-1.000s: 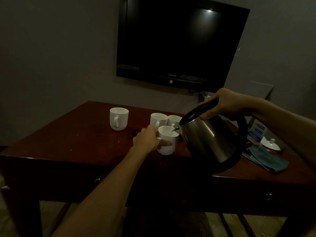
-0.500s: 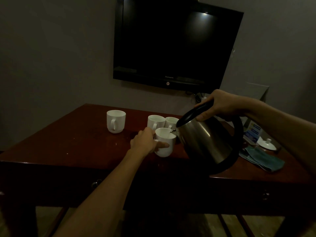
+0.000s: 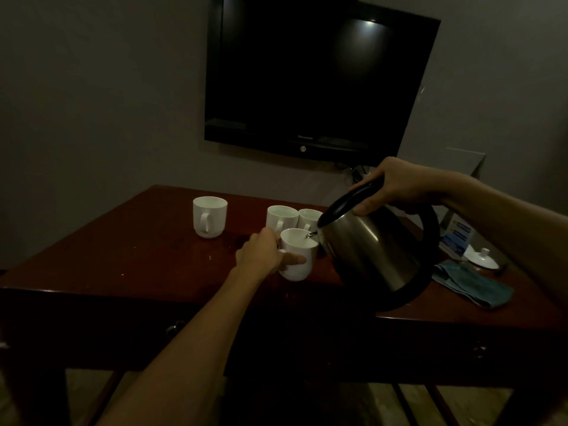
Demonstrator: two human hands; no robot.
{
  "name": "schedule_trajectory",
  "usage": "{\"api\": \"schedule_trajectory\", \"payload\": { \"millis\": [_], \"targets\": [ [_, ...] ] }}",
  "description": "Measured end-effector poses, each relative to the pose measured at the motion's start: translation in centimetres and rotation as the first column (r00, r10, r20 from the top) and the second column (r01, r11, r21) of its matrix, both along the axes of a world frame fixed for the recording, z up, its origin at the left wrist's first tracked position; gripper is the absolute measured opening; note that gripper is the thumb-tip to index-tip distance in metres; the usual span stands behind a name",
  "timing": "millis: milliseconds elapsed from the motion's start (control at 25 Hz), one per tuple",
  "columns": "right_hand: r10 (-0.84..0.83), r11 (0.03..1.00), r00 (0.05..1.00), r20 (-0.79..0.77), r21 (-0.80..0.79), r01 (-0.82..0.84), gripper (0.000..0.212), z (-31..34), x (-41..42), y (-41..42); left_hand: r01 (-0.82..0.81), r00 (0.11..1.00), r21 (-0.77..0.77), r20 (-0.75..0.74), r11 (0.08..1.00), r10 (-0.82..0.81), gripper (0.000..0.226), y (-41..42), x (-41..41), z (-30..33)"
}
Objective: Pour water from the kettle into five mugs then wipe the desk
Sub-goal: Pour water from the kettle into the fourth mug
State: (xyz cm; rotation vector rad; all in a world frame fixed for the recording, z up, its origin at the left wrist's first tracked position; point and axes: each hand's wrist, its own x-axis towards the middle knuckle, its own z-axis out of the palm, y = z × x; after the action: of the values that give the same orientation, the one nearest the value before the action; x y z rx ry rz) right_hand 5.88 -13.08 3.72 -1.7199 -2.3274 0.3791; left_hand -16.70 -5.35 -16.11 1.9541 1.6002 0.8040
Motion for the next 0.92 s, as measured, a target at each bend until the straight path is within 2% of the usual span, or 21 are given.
{"api": "schedule_trajectory", "payload": {
  "millis": [200,920],
  "targets": [
    [-0.002,1.000,1.000,-0.004,0.001,0.002,0.038,0.1,-0.2,-0.3,0.001,1.000,0.005,0.000,1.000,-0.001,0.072,-0.2,0.0,0.2],
    [-0.019,1.000,1.000,0.025,-0.006,0.019,0.043,0.4,-1.0,-0.5,0.006,1.000,0.028,-0.012,1.000,-0.005,0.058,-0.5,0.0,0.3]
  ]
}}
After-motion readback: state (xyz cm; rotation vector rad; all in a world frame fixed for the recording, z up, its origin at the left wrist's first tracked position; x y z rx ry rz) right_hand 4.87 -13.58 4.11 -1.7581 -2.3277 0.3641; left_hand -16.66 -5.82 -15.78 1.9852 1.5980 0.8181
